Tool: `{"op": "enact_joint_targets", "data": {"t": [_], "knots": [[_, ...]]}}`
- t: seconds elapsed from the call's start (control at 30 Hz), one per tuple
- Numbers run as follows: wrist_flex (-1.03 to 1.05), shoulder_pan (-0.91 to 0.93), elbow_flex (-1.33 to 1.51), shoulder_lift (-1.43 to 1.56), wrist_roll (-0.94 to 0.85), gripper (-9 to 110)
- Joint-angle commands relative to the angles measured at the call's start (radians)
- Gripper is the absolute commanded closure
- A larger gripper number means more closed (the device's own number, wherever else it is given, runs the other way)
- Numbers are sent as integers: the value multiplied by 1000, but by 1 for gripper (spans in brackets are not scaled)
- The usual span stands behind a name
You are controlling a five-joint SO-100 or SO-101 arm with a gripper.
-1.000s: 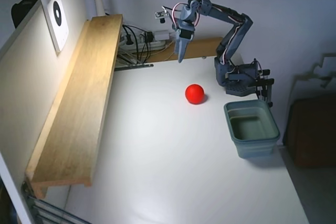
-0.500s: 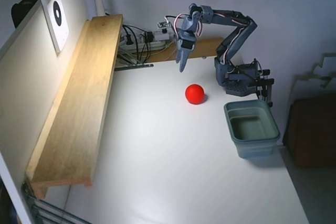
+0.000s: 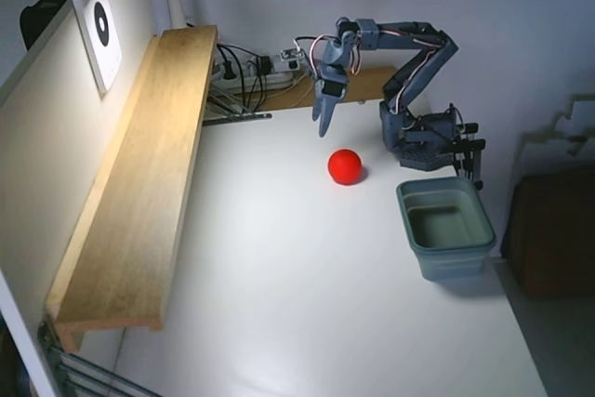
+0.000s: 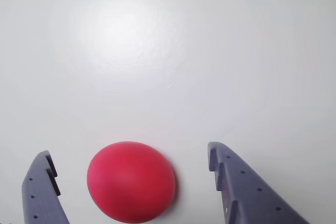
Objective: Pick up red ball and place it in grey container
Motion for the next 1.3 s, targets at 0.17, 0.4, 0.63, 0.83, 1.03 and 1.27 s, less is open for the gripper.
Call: {"op": "enact_joint_targets", "data": {"t": [0.17,0.4,0.63,0.83,1.03,1.27], "knots": [[115,11,28,164,2,63],[129,11,30,179,2,63],[60,11,125,206,2,63],[22,4,187,229,2,63],[22,-59,187,229,2,63],[22,-141,187,229,2,63]]}}
